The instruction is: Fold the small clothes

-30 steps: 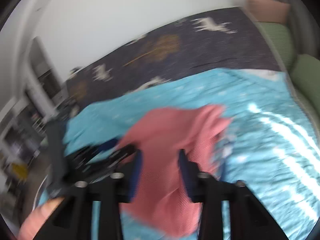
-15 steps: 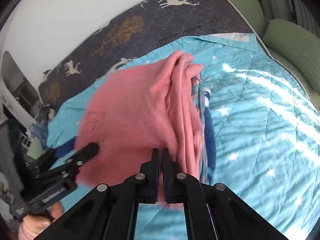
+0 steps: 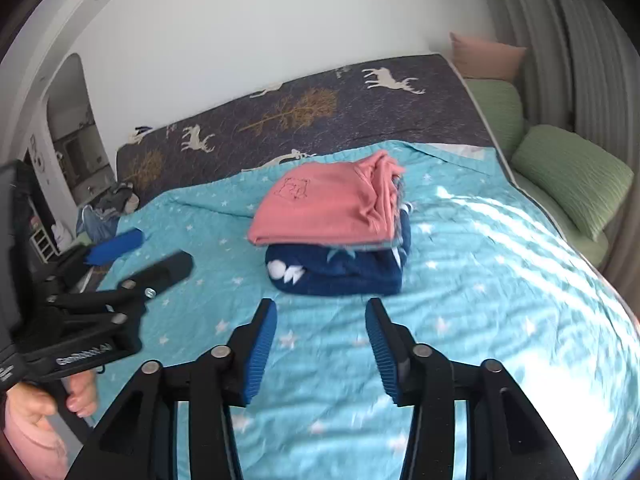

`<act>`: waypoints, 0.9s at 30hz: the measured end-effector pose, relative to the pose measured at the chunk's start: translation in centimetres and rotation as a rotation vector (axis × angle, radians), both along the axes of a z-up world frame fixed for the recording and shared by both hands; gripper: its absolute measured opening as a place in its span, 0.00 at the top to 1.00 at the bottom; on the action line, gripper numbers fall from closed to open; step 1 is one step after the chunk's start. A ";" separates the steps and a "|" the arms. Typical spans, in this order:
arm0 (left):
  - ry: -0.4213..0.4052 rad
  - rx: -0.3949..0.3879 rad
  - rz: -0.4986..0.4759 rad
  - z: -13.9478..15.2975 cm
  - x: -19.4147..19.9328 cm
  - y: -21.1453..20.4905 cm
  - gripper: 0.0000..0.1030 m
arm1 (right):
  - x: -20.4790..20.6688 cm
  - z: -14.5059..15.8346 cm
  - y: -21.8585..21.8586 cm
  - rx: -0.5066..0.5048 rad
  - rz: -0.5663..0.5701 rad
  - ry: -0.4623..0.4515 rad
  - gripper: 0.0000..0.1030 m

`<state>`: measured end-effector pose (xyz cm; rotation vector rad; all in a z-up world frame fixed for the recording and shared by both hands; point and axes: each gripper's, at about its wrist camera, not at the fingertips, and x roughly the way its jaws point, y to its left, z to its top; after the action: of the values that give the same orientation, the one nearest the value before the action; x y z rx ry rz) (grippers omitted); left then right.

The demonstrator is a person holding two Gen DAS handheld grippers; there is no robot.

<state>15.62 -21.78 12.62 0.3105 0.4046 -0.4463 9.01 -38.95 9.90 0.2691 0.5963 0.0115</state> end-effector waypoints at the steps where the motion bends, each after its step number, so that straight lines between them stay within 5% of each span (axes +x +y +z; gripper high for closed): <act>1: -0.030 0.004 0.015 0.1 -1.0 0.3 0.05 | -0.8 0.2 0.3 -0.004 -0.006 -0.003 0.51; 7: -0.017 -0.039 0.053 0.5 -4.5 2.4 0.01 | -4.7 1.0 1.9 -0.075 -0.056 -0.043 0.44; 11: -0.085 -0.031 0.106 0.1 -6.9 3.2 0.01 | -6.4 1.6 3.2 -0.122 -0.046 -0.051 0.39; 27: 0.020 -0.095 0.068 -1.3 -9.3 4.8 0.01 | -8.2 1.1 4.9 -0.140 -0.086 -0.019 0.32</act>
<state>6.33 -16.94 11.33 0.2002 0.4108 -0.4005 0.81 -34.07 11.01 0.1583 0.5637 -0.1098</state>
